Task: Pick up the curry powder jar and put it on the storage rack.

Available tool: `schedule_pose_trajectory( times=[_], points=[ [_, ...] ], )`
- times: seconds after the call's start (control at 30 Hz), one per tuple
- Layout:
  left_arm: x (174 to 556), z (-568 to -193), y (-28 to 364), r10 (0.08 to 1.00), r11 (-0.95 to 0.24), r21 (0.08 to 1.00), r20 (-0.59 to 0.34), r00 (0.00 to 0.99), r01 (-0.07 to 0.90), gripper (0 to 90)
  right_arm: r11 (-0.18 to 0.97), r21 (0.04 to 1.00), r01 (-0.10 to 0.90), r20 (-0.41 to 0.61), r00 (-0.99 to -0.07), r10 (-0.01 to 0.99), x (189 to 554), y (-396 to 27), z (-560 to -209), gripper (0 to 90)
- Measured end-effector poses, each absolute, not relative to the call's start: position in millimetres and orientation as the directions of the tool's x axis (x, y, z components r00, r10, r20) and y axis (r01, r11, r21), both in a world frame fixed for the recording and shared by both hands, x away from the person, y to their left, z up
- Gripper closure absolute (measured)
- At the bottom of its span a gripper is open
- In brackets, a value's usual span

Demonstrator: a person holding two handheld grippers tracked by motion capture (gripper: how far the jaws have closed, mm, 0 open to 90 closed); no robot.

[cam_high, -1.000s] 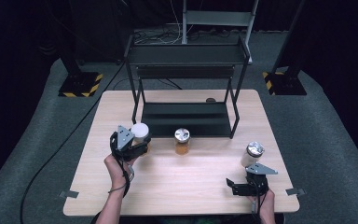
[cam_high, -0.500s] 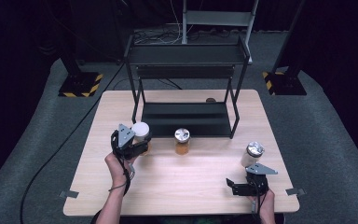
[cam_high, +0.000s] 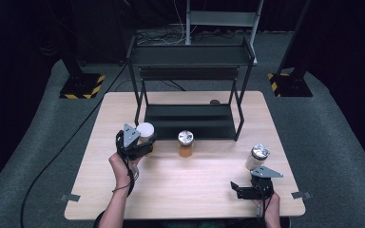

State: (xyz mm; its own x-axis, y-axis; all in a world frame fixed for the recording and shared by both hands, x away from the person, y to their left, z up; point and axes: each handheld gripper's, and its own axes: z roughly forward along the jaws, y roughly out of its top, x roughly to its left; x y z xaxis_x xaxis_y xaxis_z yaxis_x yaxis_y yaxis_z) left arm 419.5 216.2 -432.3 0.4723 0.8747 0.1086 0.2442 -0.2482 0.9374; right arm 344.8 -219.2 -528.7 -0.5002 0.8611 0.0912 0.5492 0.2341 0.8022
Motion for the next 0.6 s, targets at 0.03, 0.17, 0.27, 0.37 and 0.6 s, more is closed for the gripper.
schedule_pose_trajectory(
  times=[0.03,0.17,0.27,0.37,0.6],
  points=[
    [419.9,-432.1,215.7,0.874,-0.248,0.938,0.108,0.473,0.244,33.9,0.235,0.802,0.549,0.09,-0.501,0.861,344.8,-219.1,-528.7,0.3],
    [421.8,-431.1,214.6,0.872,-0.256,0.935,0.115,0.476,0.243,33.9,0.234,0.803,0.549,0.091,-0.501,0.861,344.7,-219.2,-528.6,0.4],
    [423.5,-430.7,214.3,0.872,-0.252,0.936,0.11,0.477,0.245,33.9,0.235,0.802,0.549,0.091,-0.501,0.861,344.8,-219.1,-528.7,0.3],
    [425.6,-430.9,214.3,0.873,-0.249,0.936,0.106,0.477,0.248,33.9,0.237,0.802,0.549,0.09,-0.502,0.86,344.9,-219.0,-528.7,0.4],
    [429.5,-430.6,213.3,0.872,-0.239,0.938,0.093,0.481,0.252,33.9,0.236,0.802,0.549,0.09,-0.502,0.86,344.8,-219.0,-528.7,0.3]
  ],
)
